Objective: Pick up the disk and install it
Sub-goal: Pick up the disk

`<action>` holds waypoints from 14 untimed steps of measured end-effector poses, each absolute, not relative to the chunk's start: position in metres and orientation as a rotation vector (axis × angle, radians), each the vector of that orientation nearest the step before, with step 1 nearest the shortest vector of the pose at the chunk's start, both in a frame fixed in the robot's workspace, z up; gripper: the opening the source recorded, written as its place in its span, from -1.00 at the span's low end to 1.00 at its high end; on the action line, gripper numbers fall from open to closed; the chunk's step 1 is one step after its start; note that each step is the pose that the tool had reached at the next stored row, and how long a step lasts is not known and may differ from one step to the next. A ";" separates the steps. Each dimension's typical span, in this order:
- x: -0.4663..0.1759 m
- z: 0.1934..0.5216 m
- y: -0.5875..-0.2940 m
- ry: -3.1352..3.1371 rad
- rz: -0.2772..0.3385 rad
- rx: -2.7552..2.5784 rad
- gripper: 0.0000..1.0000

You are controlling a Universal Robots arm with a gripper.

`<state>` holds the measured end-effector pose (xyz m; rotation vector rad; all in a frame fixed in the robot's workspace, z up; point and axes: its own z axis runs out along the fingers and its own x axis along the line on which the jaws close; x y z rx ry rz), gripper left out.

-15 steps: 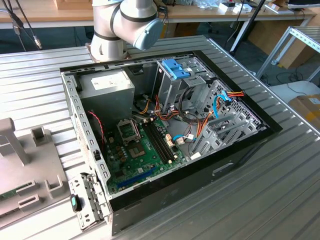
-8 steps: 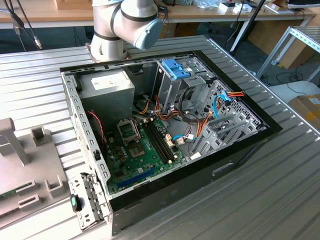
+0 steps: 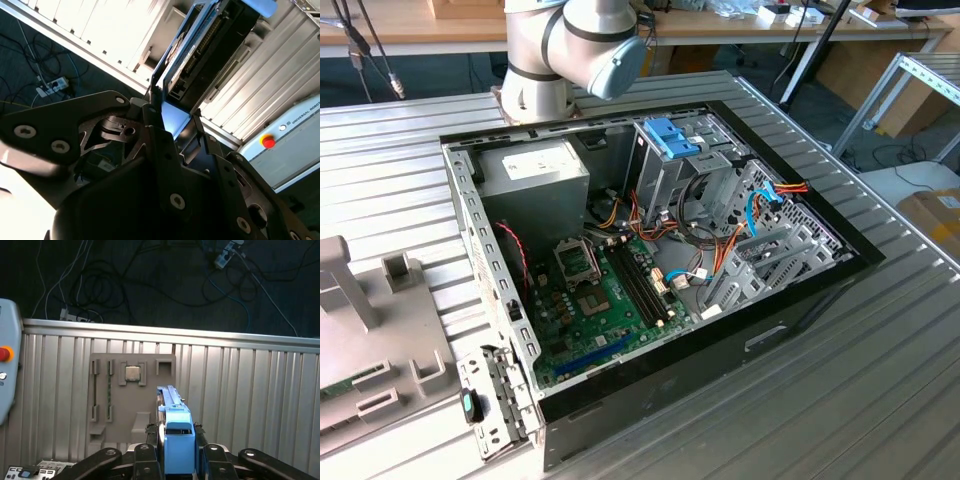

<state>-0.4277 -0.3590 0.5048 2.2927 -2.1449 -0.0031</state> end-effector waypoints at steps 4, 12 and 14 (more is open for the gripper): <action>-0.427 0.505 -0.359 -2.145 -0.003 2.292 -0.27; -0.411 0.505 -0.359 -2.145 -0.003 2.292 -0.27; -0.407 0.505 -0.359 -2.145 -0.003 2.293 -0.27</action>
